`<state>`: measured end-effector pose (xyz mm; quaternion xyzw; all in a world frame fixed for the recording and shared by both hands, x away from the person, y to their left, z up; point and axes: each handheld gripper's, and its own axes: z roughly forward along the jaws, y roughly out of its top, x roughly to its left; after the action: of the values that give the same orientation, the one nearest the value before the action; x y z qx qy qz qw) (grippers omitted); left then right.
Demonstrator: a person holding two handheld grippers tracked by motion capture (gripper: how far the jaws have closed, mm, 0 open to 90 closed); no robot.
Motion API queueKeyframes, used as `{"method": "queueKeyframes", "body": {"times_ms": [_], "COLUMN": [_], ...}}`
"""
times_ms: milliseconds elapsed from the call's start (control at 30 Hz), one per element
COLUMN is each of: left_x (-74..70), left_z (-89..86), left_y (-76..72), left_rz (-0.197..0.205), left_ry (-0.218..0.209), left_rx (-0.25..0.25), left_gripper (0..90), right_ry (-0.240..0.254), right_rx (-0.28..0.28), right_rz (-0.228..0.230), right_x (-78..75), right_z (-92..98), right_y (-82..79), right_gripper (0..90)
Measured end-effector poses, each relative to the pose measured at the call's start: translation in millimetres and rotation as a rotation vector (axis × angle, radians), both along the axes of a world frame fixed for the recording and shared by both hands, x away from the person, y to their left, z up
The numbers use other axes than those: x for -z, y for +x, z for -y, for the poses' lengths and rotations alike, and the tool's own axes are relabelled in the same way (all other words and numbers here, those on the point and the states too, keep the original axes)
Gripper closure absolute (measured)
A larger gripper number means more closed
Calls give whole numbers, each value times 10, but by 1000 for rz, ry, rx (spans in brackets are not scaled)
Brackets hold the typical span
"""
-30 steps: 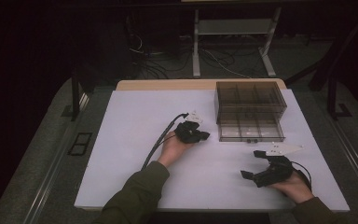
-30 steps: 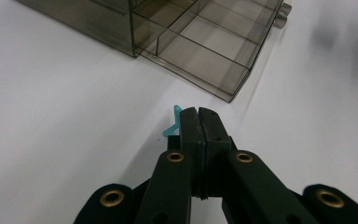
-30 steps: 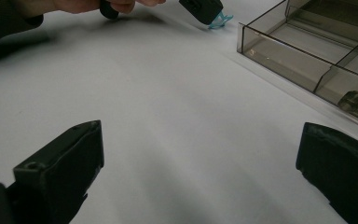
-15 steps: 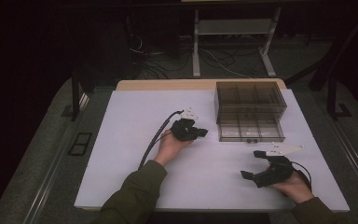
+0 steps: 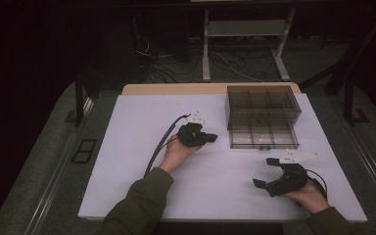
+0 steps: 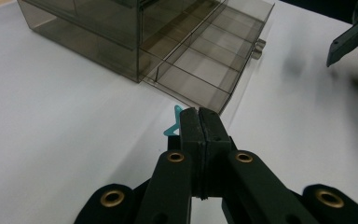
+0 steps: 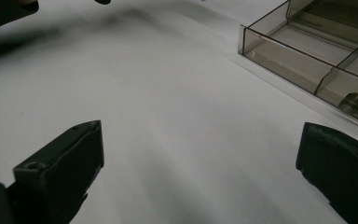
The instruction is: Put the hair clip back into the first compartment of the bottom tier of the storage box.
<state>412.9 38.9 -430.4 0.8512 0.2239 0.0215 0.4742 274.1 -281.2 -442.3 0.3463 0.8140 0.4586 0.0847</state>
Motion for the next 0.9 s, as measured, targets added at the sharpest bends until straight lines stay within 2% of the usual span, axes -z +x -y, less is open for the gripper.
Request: {"method": "queueKeyframes", "body": {"times_ms": [333, 567, 900], "left_x": [-44, -80, -184], "left_z": [12, 66, 188], "left_y": [-8, -17, 10], "left_rz": [-8, -6, -12], "left_ry": [-27, -35, -81], "left_rx": [2, 23, 42], "left_gripper": [896, 895, 895], "right_ry": [-4, -4, -3], "right_rx": [-3, 0, 4], "right_rz": [0, 1, 1], "right_x": [0, 0, 0], "right_z": [5, 3, 5], "right_y": [1, 2, 2], "right_gripper": [2, 2, 2]}}
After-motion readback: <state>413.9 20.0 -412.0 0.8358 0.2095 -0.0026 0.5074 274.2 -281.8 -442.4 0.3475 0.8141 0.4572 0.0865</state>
